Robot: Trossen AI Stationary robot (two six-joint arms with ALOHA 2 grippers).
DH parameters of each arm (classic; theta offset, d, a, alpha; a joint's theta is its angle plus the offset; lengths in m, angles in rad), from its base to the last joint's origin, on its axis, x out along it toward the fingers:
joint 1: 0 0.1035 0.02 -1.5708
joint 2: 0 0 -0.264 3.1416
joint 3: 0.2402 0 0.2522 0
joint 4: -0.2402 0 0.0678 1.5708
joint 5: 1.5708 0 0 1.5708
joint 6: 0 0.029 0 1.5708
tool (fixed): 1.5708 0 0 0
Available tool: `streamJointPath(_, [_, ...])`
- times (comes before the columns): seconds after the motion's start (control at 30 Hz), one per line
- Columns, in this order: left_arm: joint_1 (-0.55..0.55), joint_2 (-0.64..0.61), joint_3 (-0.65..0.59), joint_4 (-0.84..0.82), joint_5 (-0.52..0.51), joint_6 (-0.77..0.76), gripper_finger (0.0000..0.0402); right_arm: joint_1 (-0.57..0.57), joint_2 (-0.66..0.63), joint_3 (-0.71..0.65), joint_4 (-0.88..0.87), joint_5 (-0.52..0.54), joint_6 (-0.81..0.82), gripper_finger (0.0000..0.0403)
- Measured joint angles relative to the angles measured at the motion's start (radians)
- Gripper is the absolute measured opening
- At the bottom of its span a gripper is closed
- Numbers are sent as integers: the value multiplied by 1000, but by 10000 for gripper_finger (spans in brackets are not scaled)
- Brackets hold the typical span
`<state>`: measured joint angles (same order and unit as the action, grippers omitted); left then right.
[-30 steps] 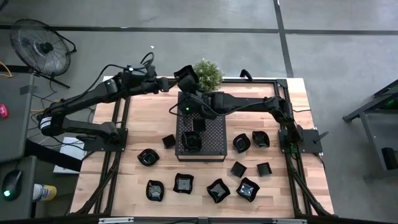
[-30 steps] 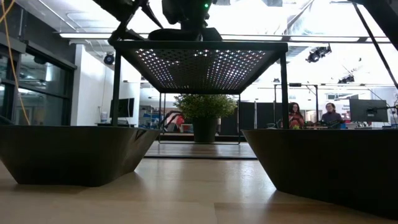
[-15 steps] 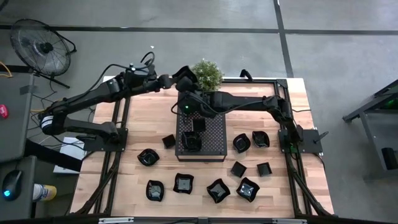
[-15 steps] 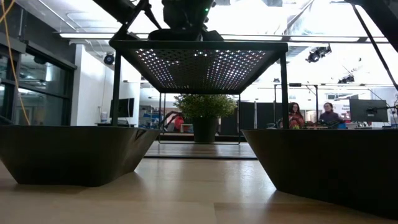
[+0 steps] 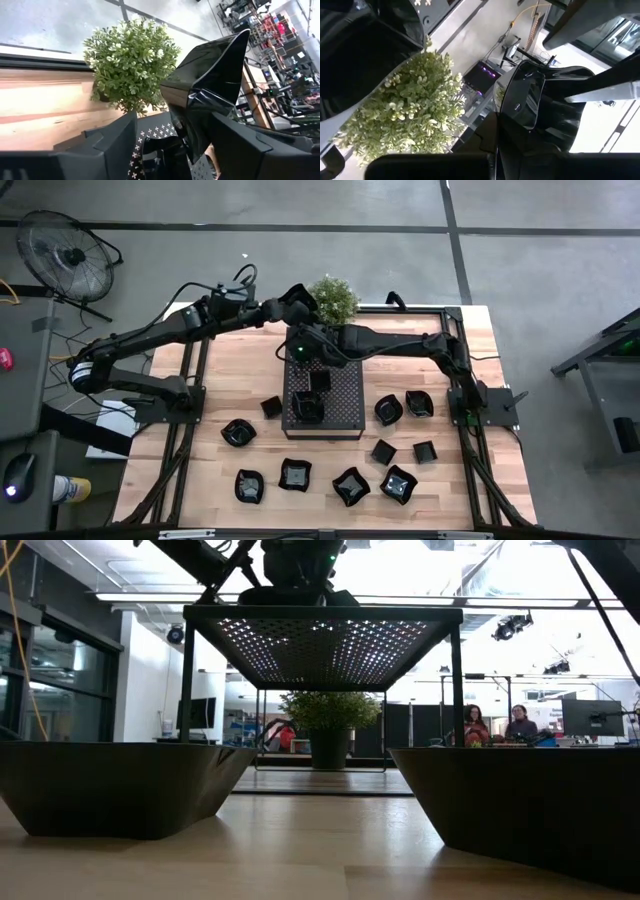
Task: Pick & Place Mini shaped plates
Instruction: Stack the distorted square plate on top of the distorted square plate on the shelf
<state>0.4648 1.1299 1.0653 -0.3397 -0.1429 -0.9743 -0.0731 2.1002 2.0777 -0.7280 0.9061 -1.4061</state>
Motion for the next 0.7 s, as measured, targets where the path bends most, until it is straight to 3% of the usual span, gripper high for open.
streamJointPath(0.27, [0, 13, 0, 3, 5, -5, 158, 0, 0, 0, -5, -32, 16, 0])
streamJointPath(0.7, [1, 19, 0, 32, 2, -18, 104, -2, 0, 0, 1, -30, 22, 0])
